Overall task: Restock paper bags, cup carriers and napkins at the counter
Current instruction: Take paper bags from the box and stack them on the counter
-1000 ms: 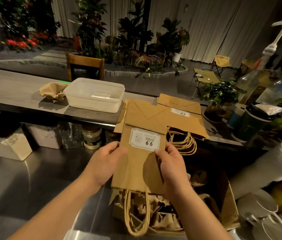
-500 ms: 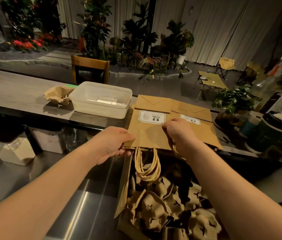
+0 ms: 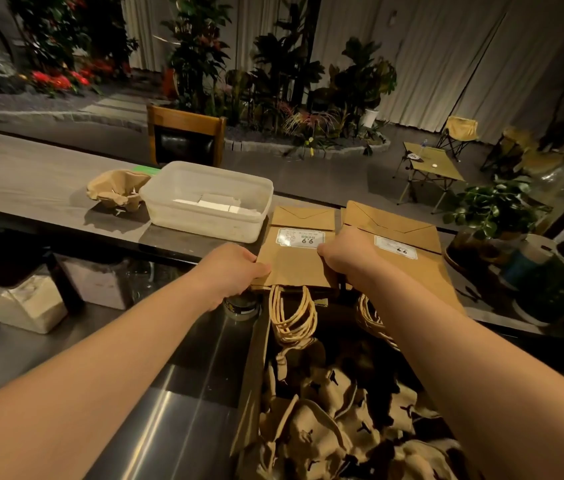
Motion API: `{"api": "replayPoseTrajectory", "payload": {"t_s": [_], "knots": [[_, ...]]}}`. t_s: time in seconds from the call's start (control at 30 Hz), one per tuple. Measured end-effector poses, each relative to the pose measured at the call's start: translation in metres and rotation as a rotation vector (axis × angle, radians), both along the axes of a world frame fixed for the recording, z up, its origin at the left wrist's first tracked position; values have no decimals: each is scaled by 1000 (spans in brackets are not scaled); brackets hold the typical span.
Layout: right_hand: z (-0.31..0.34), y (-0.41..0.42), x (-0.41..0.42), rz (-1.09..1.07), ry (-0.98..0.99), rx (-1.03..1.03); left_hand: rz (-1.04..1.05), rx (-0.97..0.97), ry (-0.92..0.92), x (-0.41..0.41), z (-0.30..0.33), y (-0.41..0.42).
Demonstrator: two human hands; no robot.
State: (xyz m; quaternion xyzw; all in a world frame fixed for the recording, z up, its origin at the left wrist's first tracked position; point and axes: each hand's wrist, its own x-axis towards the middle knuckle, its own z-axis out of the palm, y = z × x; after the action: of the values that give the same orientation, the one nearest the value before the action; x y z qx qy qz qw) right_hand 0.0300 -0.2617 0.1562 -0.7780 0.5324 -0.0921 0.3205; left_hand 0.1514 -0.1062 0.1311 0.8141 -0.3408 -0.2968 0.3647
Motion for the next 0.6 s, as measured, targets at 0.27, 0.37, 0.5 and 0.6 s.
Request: {"api": "replayPoseTrajectory", "payload": {"t_s": [0.27,0.37,0.5,0.6], "knots": [[-2,-1,4,99,113,-125,-38,62,-151,5,-5,-7],[0,3,-8,142,107,-209,-42,61,-191,7,-8,-3],[6,14,-39,141,39,-243,-41,26,-169,14,-14,9],[7,30,-68,215,135,-126,-159,3,-54,25,-25,24]]}}
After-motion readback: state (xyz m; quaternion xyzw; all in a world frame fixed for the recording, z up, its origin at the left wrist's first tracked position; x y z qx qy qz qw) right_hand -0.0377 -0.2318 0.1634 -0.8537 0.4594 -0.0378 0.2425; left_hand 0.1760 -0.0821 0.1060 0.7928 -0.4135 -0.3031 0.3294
